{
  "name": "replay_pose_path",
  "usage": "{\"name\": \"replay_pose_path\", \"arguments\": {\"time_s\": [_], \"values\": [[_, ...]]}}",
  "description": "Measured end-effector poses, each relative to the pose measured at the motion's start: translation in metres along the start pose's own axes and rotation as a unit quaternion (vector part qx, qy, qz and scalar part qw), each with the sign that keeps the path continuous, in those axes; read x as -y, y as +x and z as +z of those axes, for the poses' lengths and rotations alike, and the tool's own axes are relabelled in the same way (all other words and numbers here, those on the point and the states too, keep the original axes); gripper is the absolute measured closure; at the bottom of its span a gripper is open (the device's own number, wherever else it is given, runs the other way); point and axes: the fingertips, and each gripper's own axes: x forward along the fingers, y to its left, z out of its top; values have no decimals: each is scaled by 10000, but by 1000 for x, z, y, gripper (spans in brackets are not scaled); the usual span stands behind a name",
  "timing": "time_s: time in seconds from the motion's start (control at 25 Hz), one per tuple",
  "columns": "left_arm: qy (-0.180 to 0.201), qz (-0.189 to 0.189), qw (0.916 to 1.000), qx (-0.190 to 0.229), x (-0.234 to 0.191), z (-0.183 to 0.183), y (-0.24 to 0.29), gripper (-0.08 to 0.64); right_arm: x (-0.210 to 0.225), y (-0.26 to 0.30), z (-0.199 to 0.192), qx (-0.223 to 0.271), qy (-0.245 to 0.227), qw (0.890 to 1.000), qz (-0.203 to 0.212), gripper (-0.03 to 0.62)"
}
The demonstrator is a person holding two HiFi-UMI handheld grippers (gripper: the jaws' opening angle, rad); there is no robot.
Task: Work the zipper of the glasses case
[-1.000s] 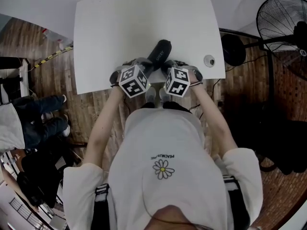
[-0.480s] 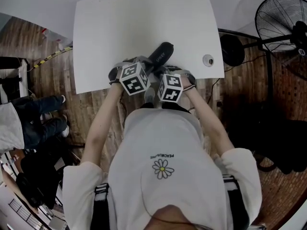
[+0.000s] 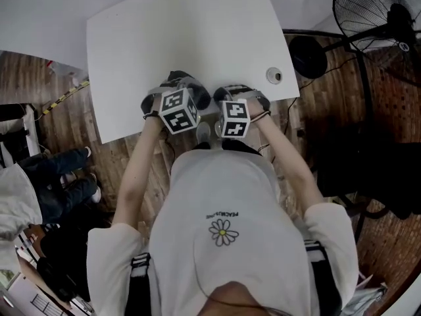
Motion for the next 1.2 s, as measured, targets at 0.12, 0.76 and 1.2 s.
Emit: {"name": "replay_pose_path", "arguments": {"time_s": [0.12,0.76,1.2], "values": [[362,-46,9993,66,7,-6,-4,543,13,-3,-9,33,380,9992,-109,584],[207,-1120,9925,-438,14,-30,0,325,24,9,-3,39,354,9994,-16,584],[-275,-933,9951,164,10,-29,-2,325,-16,-12,1,328,1020,9917,718,584]]}}
